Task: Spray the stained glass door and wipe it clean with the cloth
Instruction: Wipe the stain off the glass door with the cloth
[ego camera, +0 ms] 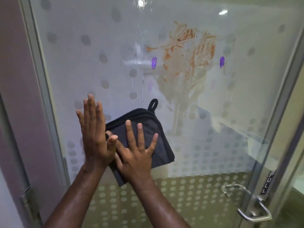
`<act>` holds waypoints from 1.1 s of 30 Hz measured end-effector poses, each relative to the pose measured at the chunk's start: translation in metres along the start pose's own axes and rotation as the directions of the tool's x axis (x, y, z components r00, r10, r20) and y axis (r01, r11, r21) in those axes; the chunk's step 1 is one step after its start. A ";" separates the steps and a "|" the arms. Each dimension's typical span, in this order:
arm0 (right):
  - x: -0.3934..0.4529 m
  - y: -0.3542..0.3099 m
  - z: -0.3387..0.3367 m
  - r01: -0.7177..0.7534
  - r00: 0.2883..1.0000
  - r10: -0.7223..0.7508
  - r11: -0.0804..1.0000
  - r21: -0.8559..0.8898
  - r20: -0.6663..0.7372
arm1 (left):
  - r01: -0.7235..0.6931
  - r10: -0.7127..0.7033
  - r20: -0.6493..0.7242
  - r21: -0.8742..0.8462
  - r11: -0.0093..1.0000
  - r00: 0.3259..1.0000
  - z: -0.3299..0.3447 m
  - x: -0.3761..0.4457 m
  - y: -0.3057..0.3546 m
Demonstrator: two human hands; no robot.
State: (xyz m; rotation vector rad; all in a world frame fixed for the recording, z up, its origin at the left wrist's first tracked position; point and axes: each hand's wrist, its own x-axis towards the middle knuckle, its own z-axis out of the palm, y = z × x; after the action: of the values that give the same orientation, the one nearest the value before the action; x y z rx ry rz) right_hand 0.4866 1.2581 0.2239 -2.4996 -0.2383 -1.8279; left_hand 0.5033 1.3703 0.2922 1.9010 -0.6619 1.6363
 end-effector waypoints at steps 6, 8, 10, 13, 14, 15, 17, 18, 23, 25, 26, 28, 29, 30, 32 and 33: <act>-0.005 0.103 -0.020 -0.209 0.972 0.201 0.976 -0.055 -0.118 | -0.033 0.033 0.026 -0.001 0.999 0.999 0.007 0.006 0.008; -0.013 0.163 -0.029 -0.395 0.912 0.386 0.918 -0.042 -0.139 | -0.047 0.047 0.037 0.021 0.999 0.998 0.011 0.007 0.010; -0.022 0.218 -0.042 -0.590 0.794 0.582 0.808 0.012 -0.174 | -0.081 0.078 0.056 0.054 0.995 0.995 0.016 0.007 0.009; -0.022 0.265 -0.063 -0.784 0.549 0.804 0.590 0.192 -0.227 | -0.104 0.096 0.065 0.121 0.987 0.993 0.021 0.007 0.007; -0.022 0.272 -0.068 -0.808 0.506 0.831 0.550 0.210 -0.228 | -0.109 0.101 0.065 0.134 0.985 0.993 0.021 0.007 0.007; -0.021 0.273 -0.070 -0.819 0.487 0.842 0.533 0.214 -0.234 | -0.120 0.112 0.065 0.143 0.982 0.992 0.021 0.008 0.006; -0.021 0.271 -0.070 -0.805 0.498 0.826 0.554 0.214 -0.264 | -0.142 0.135 0.058 0.161 0.977 0.989 0.019 0.012 0.004; -0.020 0.267 -0.071 -0.792 0.514 0.814 0.572 0.215 -0.270 | -0.143 0.137 0.048 0.175 0.974 0.989 0.018 0.016 0.002; -0.006 0.231 -0.069 -0.642 0.710 0.657 0.752 0.150 -0.256 | -0.074 0.079 -0.009 0.262 0.962 0.997 0.018 0.039 -0.003; -0.002 0.198 -0.056 -0.538 0.828 0.535 0.842 0.030 -0.167 | -0.063 0.069 -0.012 0.276 0.959 0.998 0.019 0.041 -0.001; 0.001 0.175 -0.049 -0.468 0.878 0.465 0.884 -0.008 -0.113 | -0.058 0.064 -0.011 0.276 0.959 0.998 0.020 0.041 0.001; 0.011 0.124 -0.040 -0.289 0.957 0.287 0.956 -0.050 -0.049 | -0.046 0.050 -0.009 0.271 0.961 0.999 0.020 0.041 0.003; 0.017 0.099 -0.037 -0.207 0.978 0.205 0.977 -0.056 -0.033 | -0.046 0.049 -0.004 0.275 0.960 0.999 0.019 0.041 0.003; 0.022 0.079 -0.033 -0.150 0.989 0.149 0.987 -0.055 -0.023 | -0.053 0.055 0.002 0.284 0.957 0.999 0.019 0.041 0.002; 0.033 0.055 -0.028 -0.118 0.993 0.117 0.992 -0.054 -0.021 | -0.076 0.073 0.020 0.297 0.952 0.997 0.016 0.042 -0.001; 0.036 0.050 -0.026 -0.130 0.991 0.129 0.990 -0.060 -0.019 | -0.086 0.082 0.028 0.299 0.950 0.996 0.013 0.043 -0.003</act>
State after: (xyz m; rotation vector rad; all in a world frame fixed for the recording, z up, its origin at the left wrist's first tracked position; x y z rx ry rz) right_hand 0.4798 1.2097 0.2695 -2.4740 -0.0192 -1.8299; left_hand 0.5210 1.3625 0.3324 2.1246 -0.5297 1.8659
